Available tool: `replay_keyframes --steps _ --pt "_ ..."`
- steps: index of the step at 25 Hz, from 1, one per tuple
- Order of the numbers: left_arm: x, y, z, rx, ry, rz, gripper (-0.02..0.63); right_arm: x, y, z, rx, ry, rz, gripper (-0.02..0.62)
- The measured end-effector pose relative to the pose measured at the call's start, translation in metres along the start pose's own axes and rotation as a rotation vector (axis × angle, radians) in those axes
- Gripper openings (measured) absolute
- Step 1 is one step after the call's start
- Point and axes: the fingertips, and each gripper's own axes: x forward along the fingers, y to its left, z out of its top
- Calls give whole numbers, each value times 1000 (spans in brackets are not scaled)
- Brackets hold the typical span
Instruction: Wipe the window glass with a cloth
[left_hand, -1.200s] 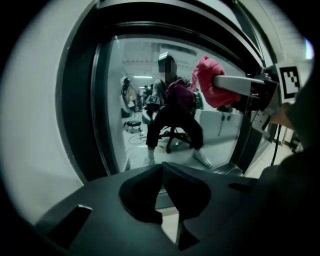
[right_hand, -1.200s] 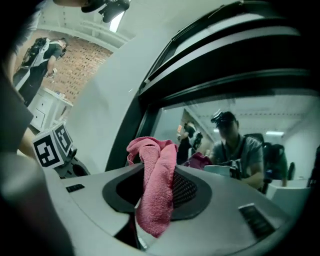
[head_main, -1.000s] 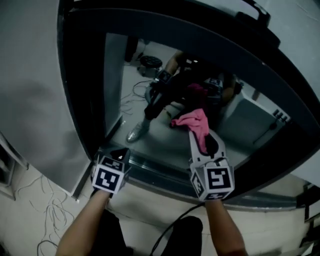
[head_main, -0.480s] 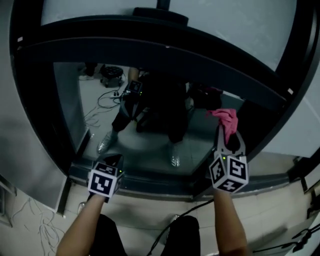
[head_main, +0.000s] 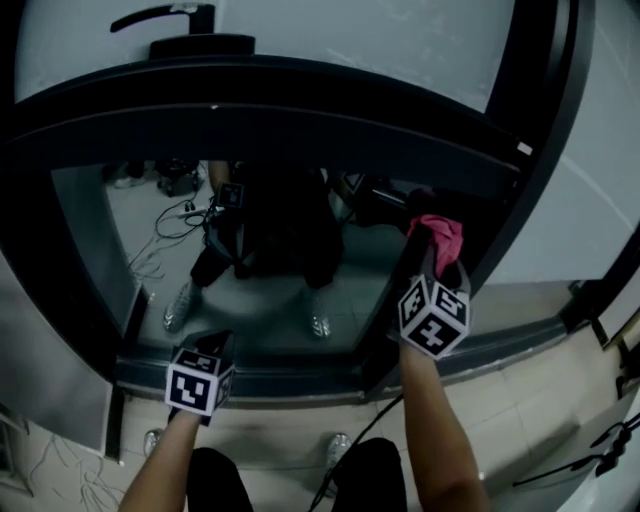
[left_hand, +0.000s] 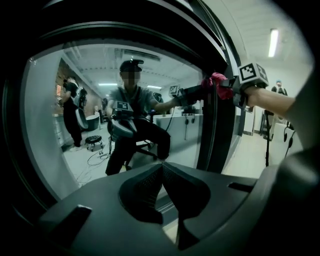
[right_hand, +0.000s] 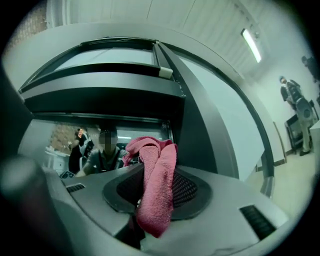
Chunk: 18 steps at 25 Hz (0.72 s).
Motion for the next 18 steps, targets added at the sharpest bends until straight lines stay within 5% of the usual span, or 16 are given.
replay_keyframes --steps 6,18 --pt "5 5 -10 9 26 28 5 17 -8 -7 -27 -8 -39 127" --pt "-20 42 -36 -36 35 100 5 -14 96 -5 -54 -20 224 126"
